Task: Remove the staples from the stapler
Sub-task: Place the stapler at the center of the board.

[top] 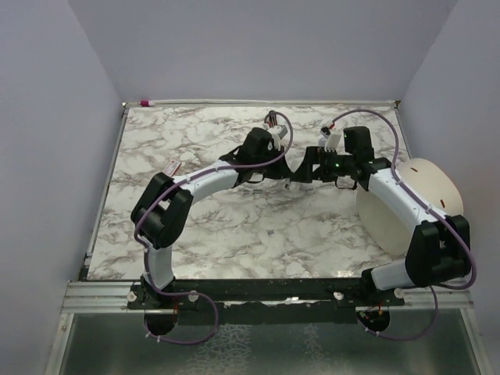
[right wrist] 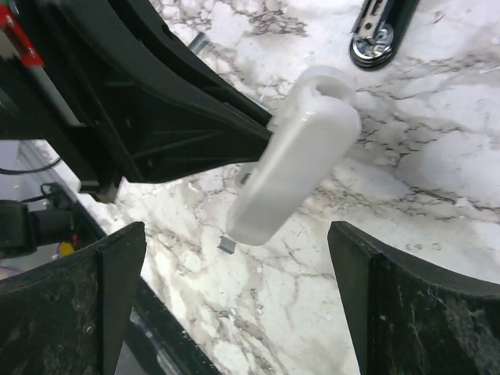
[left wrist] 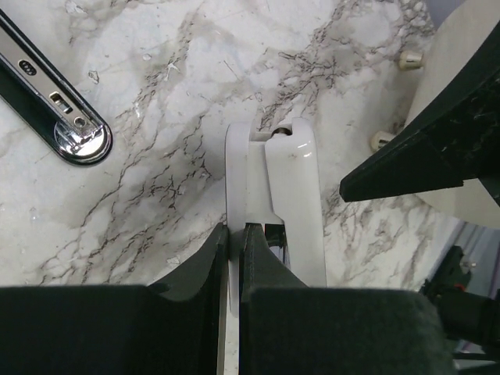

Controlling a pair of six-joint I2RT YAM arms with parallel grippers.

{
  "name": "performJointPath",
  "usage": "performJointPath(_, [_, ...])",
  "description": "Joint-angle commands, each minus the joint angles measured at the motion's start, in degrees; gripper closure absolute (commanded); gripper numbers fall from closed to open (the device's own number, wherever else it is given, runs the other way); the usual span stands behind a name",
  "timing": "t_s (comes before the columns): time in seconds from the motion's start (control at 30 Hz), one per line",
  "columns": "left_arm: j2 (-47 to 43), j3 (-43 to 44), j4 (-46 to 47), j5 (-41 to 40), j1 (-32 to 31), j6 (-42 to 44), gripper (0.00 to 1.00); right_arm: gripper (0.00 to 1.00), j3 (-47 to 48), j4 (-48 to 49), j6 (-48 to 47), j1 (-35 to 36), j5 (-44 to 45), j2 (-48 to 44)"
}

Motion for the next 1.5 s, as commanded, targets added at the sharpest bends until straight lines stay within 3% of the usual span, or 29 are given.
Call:
performJointPath(0.0, [1.1,0.7,2.7,8.6,2.1,-8.9,1.0,0.01,-1.6,3.2,-4.5,-0.4,5.7,-2.7])
performJointPath(0.17, [2.3,2.5,2.1,14.6,4.7,-17.1,1.0,0.01,-5.9,10.2,-12.8,-0.3,7.8,-8.2])
performJointPath(0.3, [1.2,-0.5,1.9,18.1,7.2,-24.7,1.0,0.01,-14.3,24.4,-21.0,3.3,4.4,-16.8])
performJointPath(0.4, [-1.3,-4.0,1.3,19.0,8.7,-28.9,1.0,0.01,-19.7,32.1,-35.6,10.6,0.0,-21.0])
performJointPath(0.47, [-3.1,-6.0,1.2,19.7,9.2,-31.0,1.0,0.0,-22.1,34.5,-45.6,14.7,1.8,-22.2])
performJointPath(0.57, [-5.3,-8.6,0.8,20.2,9.4,-32.9,1.0,0.0,-25.2,40.0,-52.6,15.9,3.7,-22.6])
performJointPath(0.67, [-7.0,-11.1,2.1,21.9,9.8,-35.3,1.0,0.04,-27.5,45.6,-55.8,16.0,2.4,-22.6])
performJointPath(0.8, [-8.7,-13.5,3.3,22.9,10.1,-37.0,1.0,0.16,-29.7,48.3,-64.1,16.1,-2.4,-21.0])
performJointPath(0.93, [-9.3,-14.5,3.9,23.5,10.5,-38.0,1.0,0.18,-32.1,53.3,-65.5,16.1,-4.6,-18.7])
performJointPath(1.07, [-9.3,-14.7,4.7,24.1,10.6,-38.7,1.0,0.23,-31.4,51.6,-67.0,16.1,-6.0,-16.6])
performJointPath(1.33, [-9.9,-16.5,7.4,24.6,10.6,-37.8,1.0,0.31,-34.3,64.8,-61.6,16.1,3.3,-15.5])
performJointPath(1.47, [-10.1,-17.4,8.5,24.5,10.6,-36.3,1.0,0.33,-34.7,69.0,-59.1,16.1,3.1,-15.9])
